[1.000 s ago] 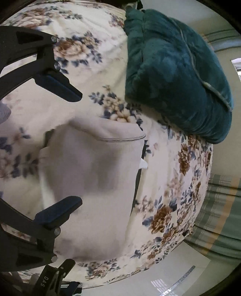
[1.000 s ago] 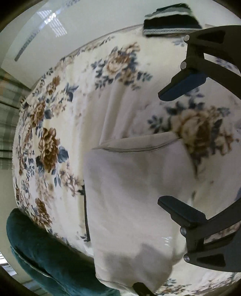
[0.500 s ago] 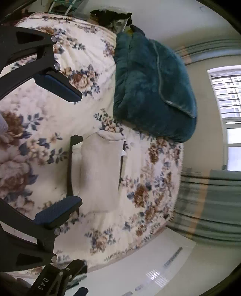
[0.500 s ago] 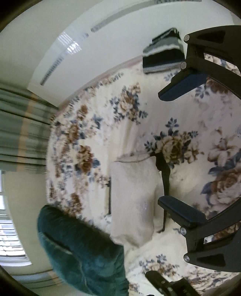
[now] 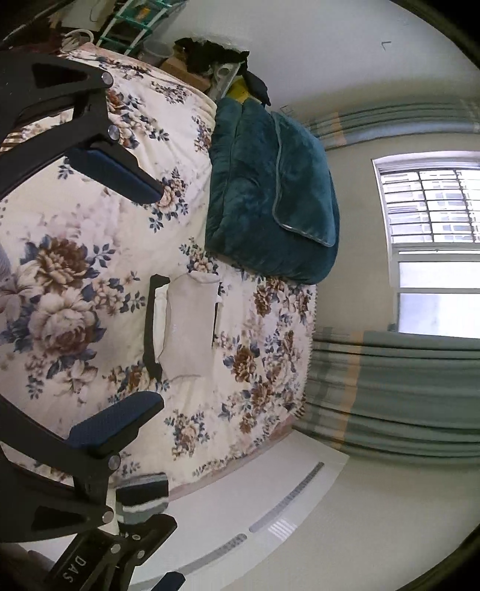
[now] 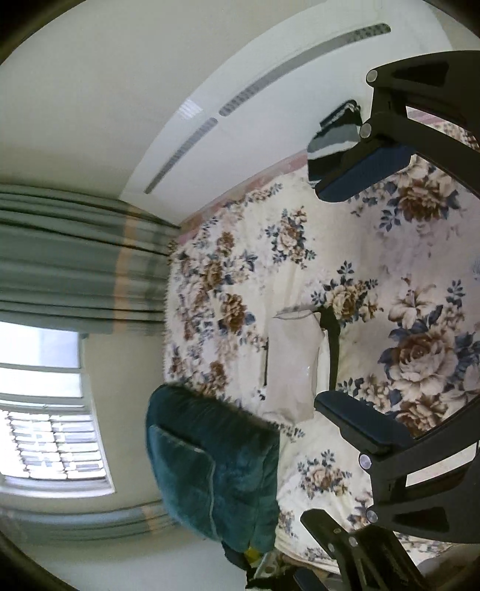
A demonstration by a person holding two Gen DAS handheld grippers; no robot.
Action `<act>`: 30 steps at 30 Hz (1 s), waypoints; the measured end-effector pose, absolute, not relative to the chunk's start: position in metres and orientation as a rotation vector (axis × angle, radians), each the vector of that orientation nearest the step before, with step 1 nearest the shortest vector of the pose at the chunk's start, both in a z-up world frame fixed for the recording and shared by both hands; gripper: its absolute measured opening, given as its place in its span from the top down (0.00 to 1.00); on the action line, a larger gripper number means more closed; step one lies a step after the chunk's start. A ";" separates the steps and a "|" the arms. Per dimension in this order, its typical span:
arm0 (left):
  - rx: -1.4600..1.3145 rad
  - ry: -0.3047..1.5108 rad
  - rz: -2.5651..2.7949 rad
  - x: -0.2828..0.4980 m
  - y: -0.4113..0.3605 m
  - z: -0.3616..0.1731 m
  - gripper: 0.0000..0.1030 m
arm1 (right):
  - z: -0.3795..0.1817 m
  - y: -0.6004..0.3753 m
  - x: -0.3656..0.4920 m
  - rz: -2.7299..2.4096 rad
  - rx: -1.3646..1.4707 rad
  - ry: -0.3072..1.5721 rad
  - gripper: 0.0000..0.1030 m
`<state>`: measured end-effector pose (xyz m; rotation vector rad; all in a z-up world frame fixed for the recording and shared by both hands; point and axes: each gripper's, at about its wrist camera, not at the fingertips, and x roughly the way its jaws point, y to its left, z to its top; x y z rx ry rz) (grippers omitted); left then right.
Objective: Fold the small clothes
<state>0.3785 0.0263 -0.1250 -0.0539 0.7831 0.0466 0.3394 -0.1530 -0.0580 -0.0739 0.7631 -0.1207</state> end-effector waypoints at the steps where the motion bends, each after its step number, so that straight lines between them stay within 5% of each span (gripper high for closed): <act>1: -0.055 0.777 0.049 0.371 0.026 -0.120 0.00 | -0.050 -0.153 0.330 -0.117 -0.074 0.754 0.00; 12: -0.048 0.707 0.056 0.303 0.025 -0.076 0.00 | 0.014 -0.157 0.239 -0.084 -0.050 0.671 0.00; 30: -0.050 0.669 0.094 0.272 0.024 -0.059 0.00 | 0.028 -0.164 0.212 -0.064 -0.039 0.647 0.00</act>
